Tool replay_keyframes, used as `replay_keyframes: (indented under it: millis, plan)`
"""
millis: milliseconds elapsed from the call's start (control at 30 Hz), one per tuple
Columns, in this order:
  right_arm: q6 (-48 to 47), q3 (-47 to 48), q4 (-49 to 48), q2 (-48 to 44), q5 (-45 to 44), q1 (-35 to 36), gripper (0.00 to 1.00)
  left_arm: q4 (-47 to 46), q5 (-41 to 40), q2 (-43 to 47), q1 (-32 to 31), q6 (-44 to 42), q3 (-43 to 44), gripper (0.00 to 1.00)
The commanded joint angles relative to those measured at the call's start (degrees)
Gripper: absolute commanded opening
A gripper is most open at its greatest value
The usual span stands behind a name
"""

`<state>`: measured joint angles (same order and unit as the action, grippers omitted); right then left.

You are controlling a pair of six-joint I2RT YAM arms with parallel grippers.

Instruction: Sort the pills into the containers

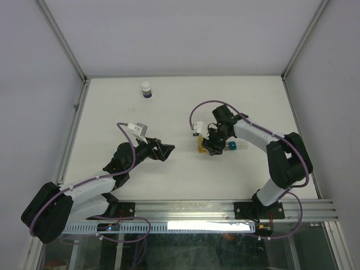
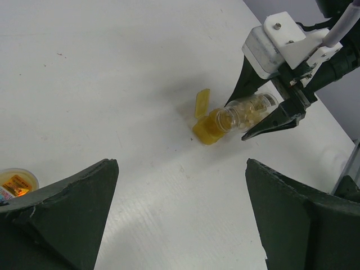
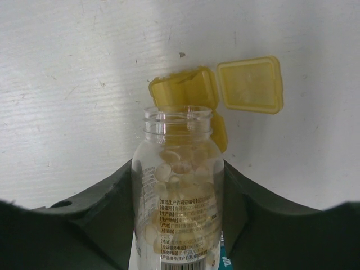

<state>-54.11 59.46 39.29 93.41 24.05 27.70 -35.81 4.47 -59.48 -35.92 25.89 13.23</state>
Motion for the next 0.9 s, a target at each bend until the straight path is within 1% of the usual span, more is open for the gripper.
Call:
replay_keyframes:
  millis: [0, 867]
  plan:
    - [0.93, 2.79, 1.01, 0.11, -2.28, 0.9, 0.0, -1.28, -0.98, 1.73, 0.16, -1.55, -0.45, 0.99]
    - [2.6, 5.64, 4.65, 1.03, -7.87, 3.3, 0.0, -0.75, -1.04, 2.53, 0.16, -1.27, -0.58, 0.99]
